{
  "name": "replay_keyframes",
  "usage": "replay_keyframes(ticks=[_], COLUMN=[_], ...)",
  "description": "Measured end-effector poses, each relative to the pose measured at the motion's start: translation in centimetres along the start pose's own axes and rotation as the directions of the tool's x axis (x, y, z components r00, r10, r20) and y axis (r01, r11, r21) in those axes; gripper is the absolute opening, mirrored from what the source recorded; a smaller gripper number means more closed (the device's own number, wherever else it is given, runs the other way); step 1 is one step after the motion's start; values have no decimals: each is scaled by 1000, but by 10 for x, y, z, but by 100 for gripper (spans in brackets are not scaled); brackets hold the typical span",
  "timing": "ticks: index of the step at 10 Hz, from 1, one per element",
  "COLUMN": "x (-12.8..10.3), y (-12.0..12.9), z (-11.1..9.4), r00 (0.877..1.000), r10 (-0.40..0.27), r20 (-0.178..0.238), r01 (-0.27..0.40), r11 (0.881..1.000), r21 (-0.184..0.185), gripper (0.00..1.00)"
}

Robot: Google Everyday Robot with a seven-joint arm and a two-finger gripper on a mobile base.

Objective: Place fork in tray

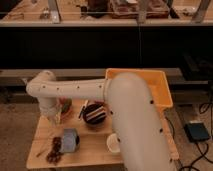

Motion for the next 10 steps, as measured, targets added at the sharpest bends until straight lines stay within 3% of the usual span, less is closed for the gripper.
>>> replay_keyframes(ticks=[7, 10], x=[21, 36], y=[24, 45], z=[-32, -76], r00=[995, 992], r10=[90, 102], r20=[-42, -78], r01=[-90, -102], r11=[996, 995], r21=[17, -3], gripper=[0, 0])
